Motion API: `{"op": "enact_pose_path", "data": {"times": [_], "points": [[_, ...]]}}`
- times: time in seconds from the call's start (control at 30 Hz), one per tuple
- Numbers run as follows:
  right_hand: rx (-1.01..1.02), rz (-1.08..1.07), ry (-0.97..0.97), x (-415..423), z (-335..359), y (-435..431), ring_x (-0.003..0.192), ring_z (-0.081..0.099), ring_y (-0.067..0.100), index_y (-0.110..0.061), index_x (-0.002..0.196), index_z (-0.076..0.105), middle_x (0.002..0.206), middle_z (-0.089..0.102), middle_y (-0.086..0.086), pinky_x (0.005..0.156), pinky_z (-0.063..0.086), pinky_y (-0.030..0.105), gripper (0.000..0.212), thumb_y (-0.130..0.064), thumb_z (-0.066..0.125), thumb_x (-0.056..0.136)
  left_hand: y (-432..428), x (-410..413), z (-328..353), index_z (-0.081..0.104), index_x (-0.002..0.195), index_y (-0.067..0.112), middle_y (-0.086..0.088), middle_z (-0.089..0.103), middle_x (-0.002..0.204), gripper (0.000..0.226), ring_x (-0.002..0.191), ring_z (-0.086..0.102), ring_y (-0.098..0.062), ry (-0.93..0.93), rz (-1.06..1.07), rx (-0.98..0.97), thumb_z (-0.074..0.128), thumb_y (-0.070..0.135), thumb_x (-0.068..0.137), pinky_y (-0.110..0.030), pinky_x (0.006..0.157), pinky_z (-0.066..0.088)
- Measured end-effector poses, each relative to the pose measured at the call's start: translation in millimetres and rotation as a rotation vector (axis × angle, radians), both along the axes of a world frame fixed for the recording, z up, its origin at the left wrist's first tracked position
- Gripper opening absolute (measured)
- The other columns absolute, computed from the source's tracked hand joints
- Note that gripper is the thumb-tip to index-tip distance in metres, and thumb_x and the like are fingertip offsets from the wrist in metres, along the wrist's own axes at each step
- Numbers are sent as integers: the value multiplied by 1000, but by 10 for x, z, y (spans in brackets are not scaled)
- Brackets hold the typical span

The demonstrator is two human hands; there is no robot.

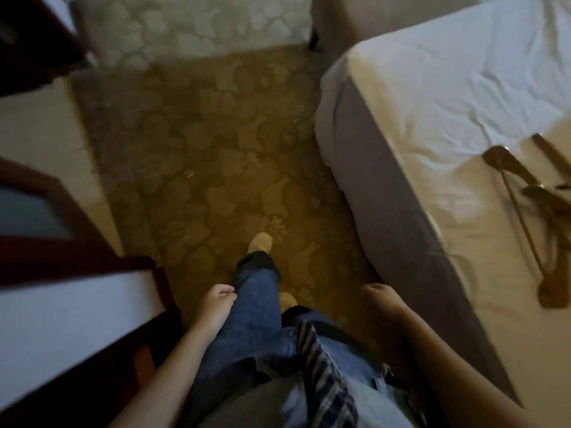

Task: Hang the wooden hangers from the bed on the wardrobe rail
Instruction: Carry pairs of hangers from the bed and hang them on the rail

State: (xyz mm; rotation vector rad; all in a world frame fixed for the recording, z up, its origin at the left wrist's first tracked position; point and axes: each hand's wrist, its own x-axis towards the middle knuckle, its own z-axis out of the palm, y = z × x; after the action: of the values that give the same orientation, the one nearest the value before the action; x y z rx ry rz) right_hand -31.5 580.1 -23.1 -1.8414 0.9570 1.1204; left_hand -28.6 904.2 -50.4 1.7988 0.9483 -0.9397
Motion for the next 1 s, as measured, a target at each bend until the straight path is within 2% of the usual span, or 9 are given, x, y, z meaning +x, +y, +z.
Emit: {"op": "enact_pose_path", "data": {"times": [0.07, 0.17, 0.23, 0.33, 0.47, 0.63, 0.83, 0.9, 1.0], "points": [[-48, -59, 42, -128, -37, 44, 67, 51, 24, -7, 74, 55, 68, 52, 6, 70, 43, 37, 25, -14, 43, 96, 15, 452, -43, 58, 105, 14, -7, 60, 96, 17, 89, 58, -22, 23, -112, -26, 49, 16, 91, -33, 73, 48], [-64, -151, 68, -296, -39, 268, 58, 48, 15, -9, 77, 58, 67, 53, 4, 62, 38, 33, 22, -13, 45, 94, 21, 1092, -37, 58, 106, 7, -2, 55, 81, 18, 72, 53, -16, -10, -252, 11, 48, 11, 91, -28, 59, 39], [-57, -254, 65, -372, 18, 458, 77, 61, 24, -5, 89, 66, 84, 63, 9, 73, 45, 35, 21, -15, 47, 93, -20, 1493, -14, 58, 109, 2, -4, 57, 80, 22, 79, 55, -22, -38, -339, 29, 49, 8, 90, -28, 61, 39], [-89, -546, 24, -497, 131, 682, 105, 61, 30, -1, 111, 64, 109, 66, 14, 89, 45, 36, 29, -19, 47, 94, -233, 1991, 25, 58, 113, -1, -13, 60, 98, 24, 92, 55, -23, -62, -497, 28, 49, 5, 91, -29, 71, 42], [-91, -784, 19, -566, 113, 685, 108, 57, 22, -5, 118, 62, 120, 62, 9, 87, 40, 26, 33, -24, 48, 94, -789, 2553, 9, 60, 110, 3, -17, 63, 104, 22, 89, 57, -23, -173, -751, 10, 54, 6, 89, -29, 71, 44], [-57, -948, 41, -576, -70, 475, 106, 59, 24, -7, 112, 65, 118, 65, 10, 90, 44, 30, 33, -26, 47, 92, -1662, 2771, -2, 59, 114, 7, -8, 60, 103, 24, 98, 58, -22, -147, -1031, -39, 52, 10, 91, -35, 84, 47], [18, -1024, 27, -355, -103, -423, 113, 54, 24, -4, 129, 52, 127, 57, 12, 91, 40, 28, 43, -22, 52, 90, -2358, 2517, -39, 58, 113, 2, -1, 59, 85, 25, 90, 59, -24, -84, -1061, 4, 52, 8, 90, -34, 76, 46], [20, -1033, 26, -308, -101, -717, 102, 54, 20, -5, 131, 49, 122, 58, 13, 84, 40, 26, 45, -21, 52, 89, -2499, 2367, -17, 59, 109, 2, -4, 60, 86, 21, 91, 59, -26, -41, -1034, 28, 51, 8, 90, -36, 81, 47], [-9, -1009, 4, -275, -107, -1260, 82, 53, 13, -7, 132, 49, 126, 58, 13, 69, 41, 23, 44, -22, 49, 92, -2800, 2174, 12, 62, 101, 5, -10, 65, 89, 15, 85, 60, -26, -42, -996, 30, 56, 10, 88, -33, 68, 45]]}}
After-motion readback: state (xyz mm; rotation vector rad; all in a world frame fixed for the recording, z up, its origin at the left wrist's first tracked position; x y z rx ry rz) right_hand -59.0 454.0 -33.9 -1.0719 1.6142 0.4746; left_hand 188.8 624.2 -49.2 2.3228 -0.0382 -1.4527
